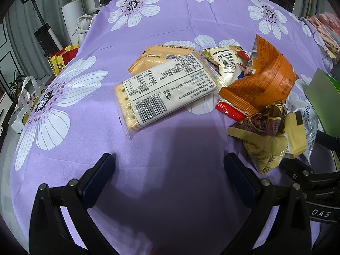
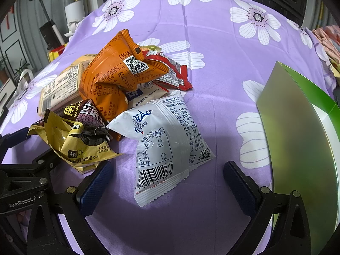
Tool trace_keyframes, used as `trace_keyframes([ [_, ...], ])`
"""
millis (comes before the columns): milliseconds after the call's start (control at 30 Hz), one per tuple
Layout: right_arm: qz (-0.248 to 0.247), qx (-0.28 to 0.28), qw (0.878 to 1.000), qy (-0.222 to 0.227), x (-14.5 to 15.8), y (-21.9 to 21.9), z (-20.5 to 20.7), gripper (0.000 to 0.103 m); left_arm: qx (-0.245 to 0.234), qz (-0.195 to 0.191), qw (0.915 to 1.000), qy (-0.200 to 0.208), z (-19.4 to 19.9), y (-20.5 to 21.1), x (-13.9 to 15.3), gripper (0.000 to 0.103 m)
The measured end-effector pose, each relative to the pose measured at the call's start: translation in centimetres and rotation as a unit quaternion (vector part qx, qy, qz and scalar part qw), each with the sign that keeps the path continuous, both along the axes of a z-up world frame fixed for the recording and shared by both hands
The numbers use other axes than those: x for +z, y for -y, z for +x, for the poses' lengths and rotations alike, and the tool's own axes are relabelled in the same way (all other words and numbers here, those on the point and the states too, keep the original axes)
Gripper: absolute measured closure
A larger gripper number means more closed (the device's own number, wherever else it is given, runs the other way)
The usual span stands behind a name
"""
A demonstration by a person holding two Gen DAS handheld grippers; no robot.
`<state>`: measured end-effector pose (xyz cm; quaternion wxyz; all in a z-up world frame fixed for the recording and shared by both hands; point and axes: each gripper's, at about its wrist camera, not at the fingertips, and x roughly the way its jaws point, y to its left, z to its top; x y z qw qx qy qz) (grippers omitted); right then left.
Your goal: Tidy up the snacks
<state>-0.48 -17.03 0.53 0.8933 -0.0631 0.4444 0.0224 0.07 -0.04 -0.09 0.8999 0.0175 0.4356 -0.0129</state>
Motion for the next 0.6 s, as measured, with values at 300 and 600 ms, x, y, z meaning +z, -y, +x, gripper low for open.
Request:
trace_keyframes([
  [300,0.001,0.000,1.000,0.000,0.0,0.0,0.0,0.000,0.001,0.005,0.9999,-0.010,0.1,0.1,0.1,0.000],
  [600,-0.003,-0.001,1.000,0.000,0.0,0.1,0.0,0.000,0.006,-0.056,0.9978,-0.035,-0.2,-1.7,2.0,0.008],
])
